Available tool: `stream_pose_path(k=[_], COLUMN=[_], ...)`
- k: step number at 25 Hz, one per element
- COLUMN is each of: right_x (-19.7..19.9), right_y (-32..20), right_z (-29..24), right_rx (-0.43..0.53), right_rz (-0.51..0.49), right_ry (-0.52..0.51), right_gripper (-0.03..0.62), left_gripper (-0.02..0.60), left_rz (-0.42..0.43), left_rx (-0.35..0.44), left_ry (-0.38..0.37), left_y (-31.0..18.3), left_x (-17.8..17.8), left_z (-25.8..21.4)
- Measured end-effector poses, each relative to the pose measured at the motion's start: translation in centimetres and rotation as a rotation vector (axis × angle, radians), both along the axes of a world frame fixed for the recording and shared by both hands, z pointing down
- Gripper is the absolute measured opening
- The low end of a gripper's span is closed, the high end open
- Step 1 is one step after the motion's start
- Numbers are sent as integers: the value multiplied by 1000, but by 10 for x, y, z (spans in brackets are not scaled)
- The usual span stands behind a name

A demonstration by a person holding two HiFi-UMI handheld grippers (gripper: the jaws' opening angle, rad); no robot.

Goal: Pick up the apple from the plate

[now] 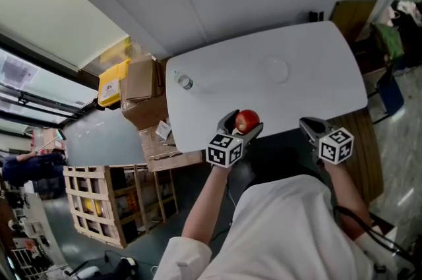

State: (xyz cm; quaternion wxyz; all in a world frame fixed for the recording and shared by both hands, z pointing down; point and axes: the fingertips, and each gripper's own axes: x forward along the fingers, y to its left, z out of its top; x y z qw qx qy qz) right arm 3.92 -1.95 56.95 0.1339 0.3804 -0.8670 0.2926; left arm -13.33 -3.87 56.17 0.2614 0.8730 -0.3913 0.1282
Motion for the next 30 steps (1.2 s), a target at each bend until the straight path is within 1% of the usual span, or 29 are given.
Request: stream_pose_path(k=[7,17,21,30], right_x=[11,29,35,43], right_y=[-5,-7,-7,-11], right_z=[-2,-7,-9,-12], right_rx=[9,33,45,56], right_rz=[-16,-55,-67,-74], right_ry=[-13,-12,-16,-26], right_gripper=[38,37,37,35], left_gripper=[405,405,405,405], left_rz=[-22,-34,-47,-71], left_rx=[8,63,75,76], left_ry=[3,51,71,104], left_y=[2,5,8,14], left_x=[13,37,42,46], left_z=[-5,-33,-40,-42])
